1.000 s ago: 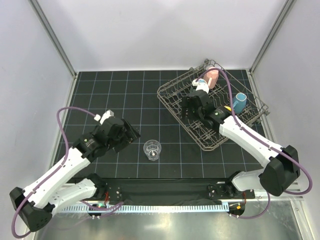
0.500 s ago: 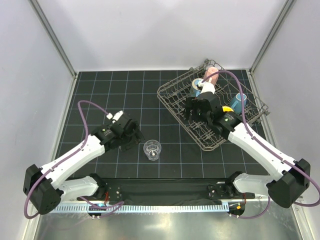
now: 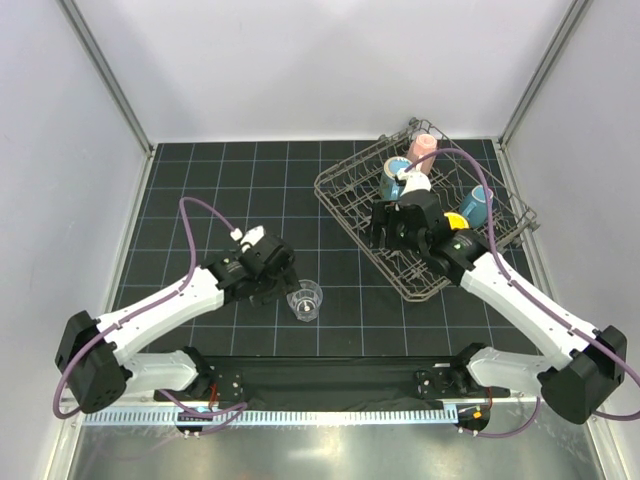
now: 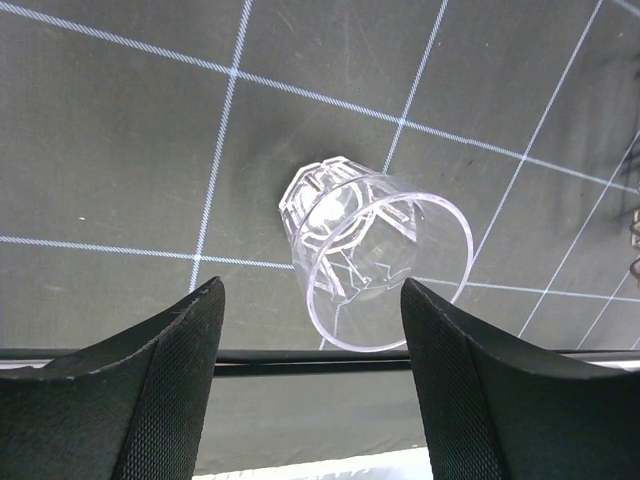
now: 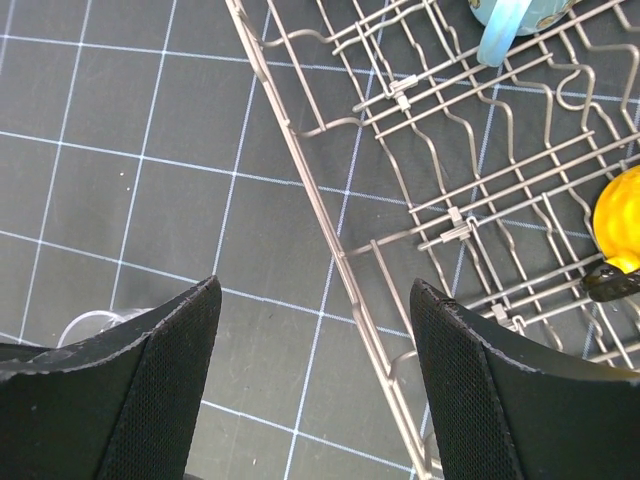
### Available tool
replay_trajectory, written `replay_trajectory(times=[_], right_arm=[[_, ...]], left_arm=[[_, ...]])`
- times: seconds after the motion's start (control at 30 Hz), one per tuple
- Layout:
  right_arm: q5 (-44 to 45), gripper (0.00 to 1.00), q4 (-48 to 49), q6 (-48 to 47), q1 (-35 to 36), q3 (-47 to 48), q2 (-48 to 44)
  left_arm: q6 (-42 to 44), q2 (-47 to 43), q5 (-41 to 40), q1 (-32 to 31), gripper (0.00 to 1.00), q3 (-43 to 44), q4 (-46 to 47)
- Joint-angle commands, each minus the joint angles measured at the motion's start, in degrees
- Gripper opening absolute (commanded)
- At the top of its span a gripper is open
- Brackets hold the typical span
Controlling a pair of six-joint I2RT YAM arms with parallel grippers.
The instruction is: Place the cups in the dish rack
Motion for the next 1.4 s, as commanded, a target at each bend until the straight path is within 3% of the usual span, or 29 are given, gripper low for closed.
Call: replay_trajectory(times=[0.0,0.27,0.9,1.07,1.33,1.37], right_arm=[[0.5,0.77,0.5,0.1,0.2,-0.2,-2.7],[-0.5,0.77,-1.3,0.0,0.2,-0.3,-4.2],[-2.8,0.77,-4.6,-0.1,0.2,-1.3,-9.8],[-14.6,0.77,-1.5,-4.7,0.2,-1.8,-10.9],[-19.7,0.77,-1.0,-5.6,0.2,-3.3,-11.7],[-20.3,0.77,-1.1,-5.8,0.2,-3.4,-11.5]], left_arm=[[-1.4,0.4,-1.9,-1.0,0.68,-0.4,3.3],[-2.0,3.1,1.0,-3.1,0.63,-2.8,9.7],[-3.6,4.5,1.8,-4.2,0.50,-6.0,12.2],[-3.4,4.8,1.9,-4.2,0.40,-6.6,12.5],[-3.8,3.6,2.0,-4.2,0.31,-8.8,13.4],[-3.8,3.6,2.1,-4.2,0.26,-9.0,13.4]])
